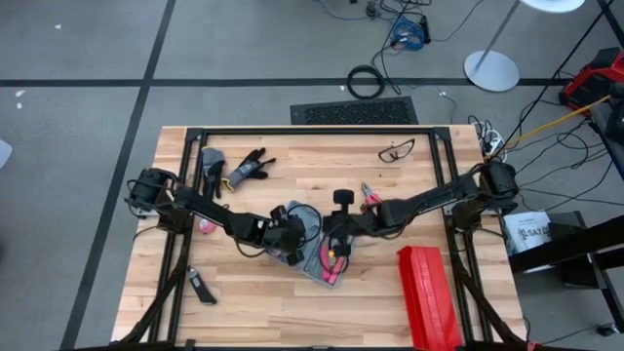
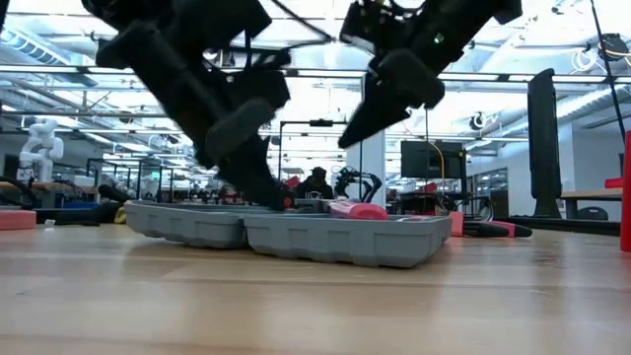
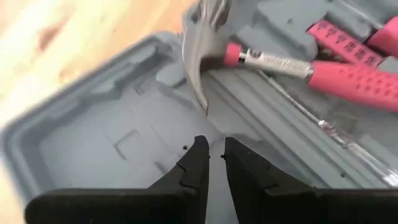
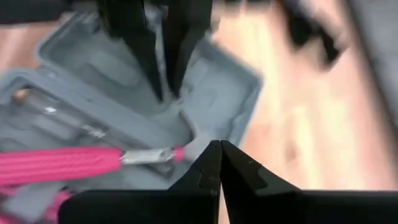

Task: Prefit tool cases
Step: Remove the red hammer from the gray prefit tools case

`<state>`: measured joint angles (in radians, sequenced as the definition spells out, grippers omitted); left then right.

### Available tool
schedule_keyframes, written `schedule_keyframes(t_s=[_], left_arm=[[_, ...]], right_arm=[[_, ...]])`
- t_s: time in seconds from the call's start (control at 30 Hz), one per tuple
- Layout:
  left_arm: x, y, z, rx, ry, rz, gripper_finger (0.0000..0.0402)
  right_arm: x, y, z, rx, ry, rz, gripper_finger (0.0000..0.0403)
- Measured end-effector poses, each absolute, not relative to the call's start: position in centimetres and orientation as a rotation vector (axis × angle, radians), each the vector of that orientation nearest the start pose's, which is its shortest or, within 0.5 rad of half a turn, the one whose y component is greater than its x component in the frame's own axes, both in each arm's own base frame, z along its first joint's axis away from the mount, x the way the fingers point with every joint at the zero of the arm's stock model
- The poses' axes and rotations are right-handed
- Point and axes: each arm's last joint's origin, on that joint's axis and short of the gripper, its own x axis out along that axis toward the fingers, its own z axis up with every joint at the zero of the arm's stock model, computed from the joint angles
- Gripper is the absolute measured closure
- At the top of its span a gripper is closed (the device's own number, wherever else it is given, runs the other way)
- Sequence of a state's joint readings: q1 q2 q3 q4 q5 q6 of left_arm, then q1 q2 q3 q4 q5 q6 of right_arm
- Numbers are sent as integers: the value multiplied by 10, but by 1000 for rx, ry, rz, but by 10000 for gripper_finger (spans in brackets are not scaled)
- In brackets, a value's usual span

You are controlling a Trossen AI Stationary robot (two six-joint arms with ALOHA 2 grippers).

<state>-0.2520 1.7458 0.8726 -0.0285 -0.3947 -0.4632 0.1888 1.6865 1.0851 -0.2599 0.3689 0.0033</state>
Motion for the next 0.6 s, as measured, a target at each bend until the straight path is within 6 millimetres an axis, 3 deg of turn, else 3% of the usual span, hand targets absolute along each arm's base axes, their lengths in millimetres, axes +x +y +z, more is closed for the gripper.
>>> schedule_keyframes(t_s=[0.1,0.23,0.6], left_arm=[[323,-71,155,-136,752,329,343],[320,-69,180,-94,676,337,343],[285,-63,245,11,542,370,330]], right_arm=[[342,45,203,-79,874,-143,403],[342,42,194,-46,924,-151,382],[349,43,175,168,955,-213,245]])
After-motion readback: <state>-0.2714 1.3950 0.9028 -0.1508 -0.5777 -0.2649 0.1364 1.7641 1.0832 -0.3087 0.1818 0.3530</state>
